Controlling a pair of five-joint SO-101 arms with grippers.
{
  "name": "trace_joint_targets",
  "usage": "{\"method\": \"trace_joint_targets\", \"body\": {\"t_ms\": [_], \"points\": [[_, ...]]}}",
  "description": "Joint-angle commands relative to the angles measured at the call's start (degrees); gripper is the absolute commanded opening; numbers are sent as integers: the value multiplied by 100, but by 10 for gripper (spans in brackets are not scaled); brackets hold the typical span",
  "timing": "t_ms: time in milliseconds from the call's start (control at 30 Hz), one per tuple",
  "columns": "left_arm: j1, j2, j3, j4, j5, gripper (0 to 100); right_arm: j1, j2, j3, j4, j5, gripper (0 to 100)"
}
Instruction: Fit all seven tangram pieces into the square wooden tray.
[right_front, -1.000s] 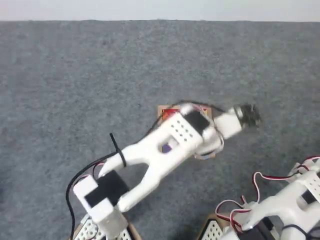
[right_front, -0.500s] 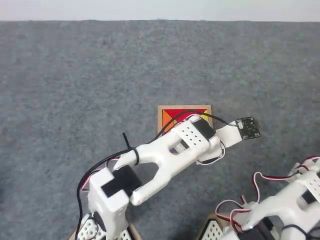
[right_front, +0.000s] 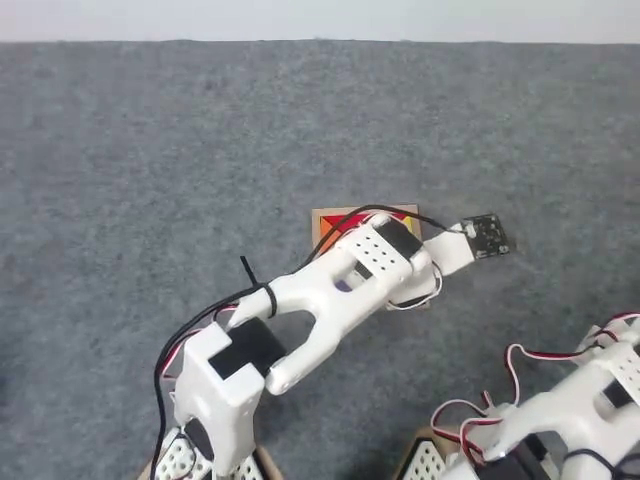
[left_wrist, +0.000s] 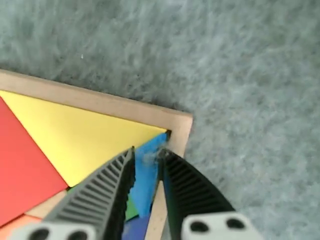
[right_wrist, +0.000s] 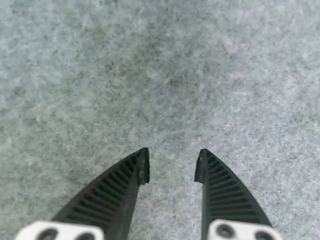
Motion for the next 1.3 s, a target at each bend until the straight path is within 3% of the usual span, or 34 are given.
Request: {"method": "trace_joint_targets", "body": {"t_ms": [0,233,467,733,900,1067,1267], "points": [[185,-105,-259,141,-88,70,-75,-207,-123,-75,-53,177],[229,-123,-277,185,-97,70,-75,-198,-123,-75,-53,177],[-229,-923,-330,211,44,69,-136,-242,-123,-48,-44,177],[-1802,-2822,-48,281,589,59,-1393,-259,-255,303,-18,177],[-3007,-4369,1059,97,536,41,-2167,-259,-352,523,-53,168],[-3877,-6180,2791,-440,536,40,-3152,-277,-457,734,-9,2],[-4519,-8044,4963,-1152,580,41,-3855,-1174,-484,1393,-35,6]]}}
